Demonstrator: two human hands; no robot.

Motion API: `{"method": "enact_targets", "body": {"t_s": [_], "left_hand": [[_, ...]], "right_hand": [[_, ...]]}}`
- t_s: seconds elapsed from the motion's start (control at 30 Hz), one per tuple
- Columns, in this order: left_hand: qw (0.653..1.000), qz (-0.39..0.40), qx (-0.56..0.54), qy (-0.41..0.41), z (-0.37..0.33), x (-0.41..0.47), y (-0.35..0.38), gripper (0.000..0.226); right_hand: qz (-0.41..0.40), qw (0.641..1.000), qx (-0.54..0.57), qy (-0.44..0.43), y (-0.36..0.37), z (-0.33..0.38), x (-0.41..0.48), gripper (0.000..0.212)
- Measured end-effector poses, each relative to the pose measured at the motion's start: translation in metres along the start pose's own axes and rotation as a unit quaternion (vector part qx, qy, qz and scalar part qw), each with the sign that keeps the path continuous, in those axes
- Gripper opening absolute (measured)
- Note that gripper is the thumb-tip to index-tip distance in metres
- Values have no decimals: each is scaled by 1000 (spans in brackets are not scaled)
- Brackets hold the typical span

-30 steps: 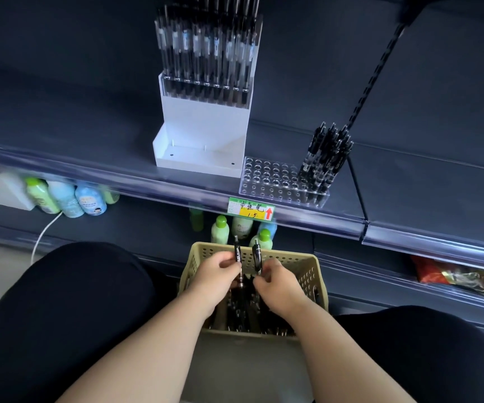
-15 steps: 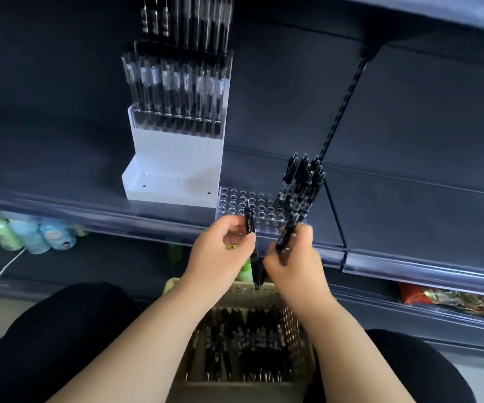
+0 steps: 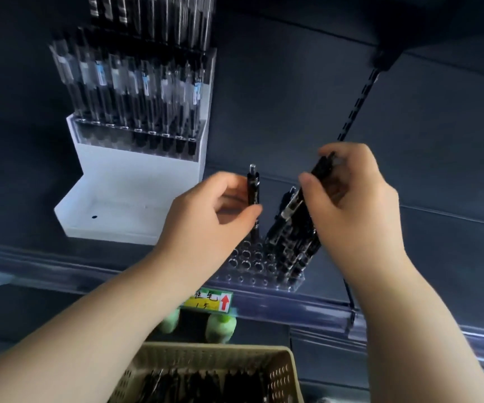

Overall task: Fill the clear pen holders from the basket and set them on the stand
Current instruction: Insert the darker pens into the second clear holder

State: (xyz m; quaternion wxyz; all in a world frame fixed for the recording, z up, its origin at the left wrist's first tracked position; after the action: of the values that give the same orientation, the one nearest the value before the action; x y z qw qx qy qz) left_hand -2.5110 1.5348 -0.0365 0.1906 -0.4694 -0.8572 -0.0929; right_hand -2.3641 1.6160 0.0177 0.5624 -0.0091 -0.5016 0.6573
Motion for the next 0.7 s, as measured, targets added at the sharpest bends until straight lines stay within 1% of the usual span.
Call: {"method": "enact_targets", "body": {"t_s": [0.07, 0.13, 0.3, 0.4, 0.53, 0.7], "left_hand": [[1000, -7, -1, -7, 11, -5, -5, 22], [1000, -8, 2, -10, 16, -9, -8, 24], [999, -21, 41, 28, 11, -10, -6, 27], [998, -24, 47, 27, 10, -10, -2, 24], [998, -29, 41, 24, 11, -9, 1, 24], [999, -37, 24, 10, 16, -12, 0, 24]], "right_hand": [[15, 1000, -15, 3, 8, -7, -1, 25], [27, 999, -32, 6, 12, -12, -1, 23], [45, 996, -71, 1, 20, -16, 0, 22], [53, 995, -89, -2, 24, -17, -2, 23], [57, 994, -98, -5, 27, -20, -3, 19], [45, 994, -100, -13, 25, -17, -2, 19]]}}
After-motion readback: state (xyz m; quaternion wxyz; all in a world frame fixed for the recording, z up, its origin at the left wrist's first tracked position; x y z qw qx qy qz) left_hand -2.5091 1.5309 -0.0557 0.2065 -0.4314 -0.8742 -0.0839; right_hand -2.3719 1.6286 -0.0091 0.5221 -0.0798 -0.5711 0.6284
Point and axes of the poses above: each hand's wrist, its own x-axis towards the middle knuckle, its own y-axis out of the palm, z = x × y, the point moved 10 cm from there along x, towards the middle knuckle, and after that the axes turned 13 degrees about -x, right-handed, at the moved point
